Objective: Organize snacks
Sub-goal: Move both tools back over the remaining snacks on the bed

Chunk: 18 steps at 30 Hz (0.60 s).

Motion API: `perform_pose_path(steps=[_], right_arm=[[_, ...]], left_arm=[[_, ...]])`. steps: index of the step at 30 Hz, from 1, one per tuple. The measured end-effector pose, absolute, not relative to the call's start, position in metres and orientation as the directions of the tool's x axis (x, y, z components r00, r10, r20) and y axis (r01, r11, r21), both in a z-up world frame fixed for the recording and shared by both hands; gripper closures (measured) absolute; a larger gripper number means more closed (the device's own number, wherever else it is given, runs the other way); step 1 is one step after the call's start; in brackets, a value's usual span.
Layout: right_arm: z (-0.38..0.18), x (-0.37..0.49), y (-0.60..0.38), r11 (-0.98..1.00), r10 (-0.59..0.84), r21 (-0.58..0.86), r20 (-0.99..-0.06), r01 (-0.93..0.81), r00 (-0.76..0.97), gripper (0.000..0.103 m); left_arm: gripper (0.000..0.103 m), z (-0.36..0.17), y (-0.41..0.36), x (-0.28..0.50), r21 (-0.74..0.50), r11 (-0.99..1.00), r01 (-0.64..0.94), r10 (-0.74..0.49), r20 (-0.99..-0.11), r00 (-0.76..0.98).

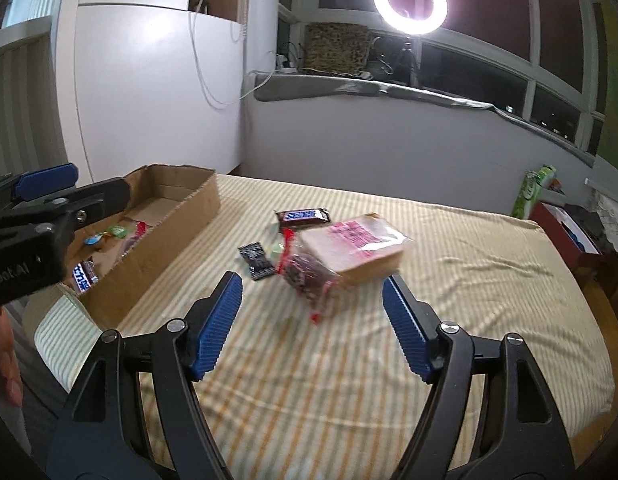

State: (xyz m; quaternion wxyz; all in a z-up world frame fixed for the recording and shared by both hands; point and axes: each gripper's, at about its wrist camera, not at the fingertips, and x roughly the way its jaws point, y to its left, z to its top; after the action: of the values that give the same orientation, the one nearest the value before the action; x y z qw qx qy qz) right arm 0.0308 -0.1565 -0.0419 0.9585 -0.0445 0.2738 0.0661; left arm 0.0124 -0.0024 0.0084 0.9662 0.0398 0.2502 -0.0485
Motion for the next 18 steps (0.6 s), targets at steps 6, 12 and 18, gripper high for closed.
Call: perform_pose_path(steps=[6,12,18], right_arm=[[-0.046,0.023,-0.164,0.989,0.068,-0.069,-0.557,-0.127,0.828,0.028],[-0.060,0.019,-0.160,0.987,0.077,-0.070,-0.596,-0.147,0.799,0.028],[-0.089,0.029,-0.171,0.986,0.113,-0.016,-0.652,-0.163,0.750,0.028]], left_arm=[[0.026,0.004,-0.002,0.008,0.020,0.991,0.134,-0.106,-0.501,0.859],[0.026,-0.010,-0.005,0.001,-0.039,0.985,0.171,-0.165,-0.541,0.825],[0.026,-0.044,-0.020,0.006,-0.077,0.973,0.218,-0.218,-0.622,0.752]])
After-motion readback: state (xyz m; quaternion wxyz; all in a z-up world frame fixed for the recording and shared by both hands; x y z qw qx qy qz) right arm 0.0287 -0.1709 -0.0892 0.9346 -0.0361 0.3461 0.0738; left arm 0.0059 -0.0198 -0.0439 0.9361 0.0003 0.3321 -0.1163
